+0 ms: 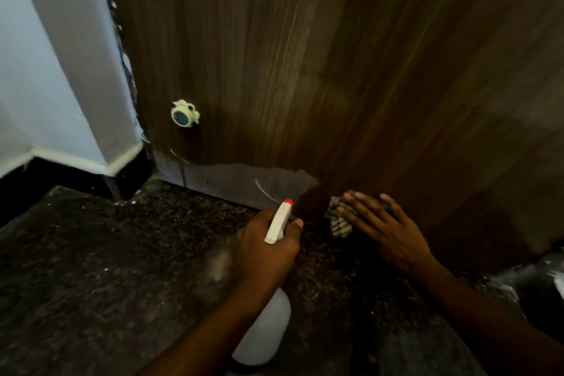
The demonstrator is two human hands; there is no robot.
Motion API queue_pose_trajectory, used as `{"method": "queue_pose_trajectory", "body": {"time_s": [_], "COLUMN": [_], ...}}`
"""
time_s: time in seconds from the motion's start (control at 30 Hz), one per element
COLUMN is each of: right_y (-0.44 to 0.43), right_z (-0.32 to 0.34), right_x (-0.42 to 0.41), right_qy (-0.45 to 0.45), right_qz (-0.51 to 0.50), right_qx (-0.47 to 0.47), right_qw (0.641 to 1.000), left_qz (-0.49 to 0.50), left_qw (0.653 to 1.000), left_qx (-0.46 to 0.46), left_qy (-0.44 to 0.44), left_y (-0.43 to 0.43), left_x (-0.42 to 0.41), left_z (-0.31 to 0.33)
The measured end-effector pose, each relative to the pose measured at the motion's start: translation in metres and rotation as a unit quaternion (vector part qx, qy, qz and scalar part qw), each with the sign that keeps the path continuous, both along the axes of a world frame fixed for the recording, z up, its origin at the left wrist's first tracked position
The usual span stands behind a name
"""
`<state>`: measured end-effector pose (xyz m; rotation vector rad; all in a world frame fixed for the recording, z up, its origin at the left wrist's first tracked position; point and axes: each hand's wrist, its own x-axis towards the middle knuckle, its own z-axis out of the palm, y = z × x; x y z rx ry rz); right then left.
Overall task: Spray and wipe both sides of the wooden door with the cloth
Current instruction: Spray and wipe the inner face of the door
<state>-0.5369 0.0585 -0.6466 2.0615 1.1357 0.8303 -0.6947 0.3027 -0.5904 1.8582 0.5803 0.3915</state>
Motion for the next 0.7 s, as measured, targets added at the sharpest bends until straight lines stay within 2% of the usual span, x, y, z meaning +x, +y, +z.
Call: {"method": "queue_pose_trajectory", "body": {"time_s": [0.1,0.27,0.37,0.47,0.53,0.6,0.7], "right_y": [0.044,0.120,0.193,0.236,0.215,0.169,0.108], "right_z": [0.017,0.015,0.003,-0.027,-0.038,-0.029,-0.001], "right_x": [-0.001,-0.010,-0.011,-0.009,-0.009,-0.013,-0.015], "right_qy": [0.007,0.027,0.031,0.010,0.015,0.040,0.014], "right_qz": [-0.008,0.027,0.067,0.075,0.055,0.019,0.032], "right_qx": [0.078,0.120,0.076,-0.048,-0.137,-0.181,-0.126], "right_qw": [0.997,0.992,0.994,0.996,0.989,0.983,0.991], "left_qz": [0.029,0.060,0.058,0.071,0.068,0.061,0.068], "left_qw": [0.999,0.991,0.990,0.991,0.991,0.992,0.993], "left_qx": [-0.014,-0.063,-0.060,-0.055,-0.060,-0.073,-0.078], "left_qy": [0.031,0.105,0.110,0.101,0.097,0.087,0.053], "left_y": [0.011,0.041,0.055,0.066,0.076,0.085,0.100], "left_x": [-0.005,-0.017,-0.023,-0.023,-0.023,-0.023,-0.024], "left_z": [0.000,-0.010,-0.018,-0.021,-0.018,-0.014,-0.004]}}
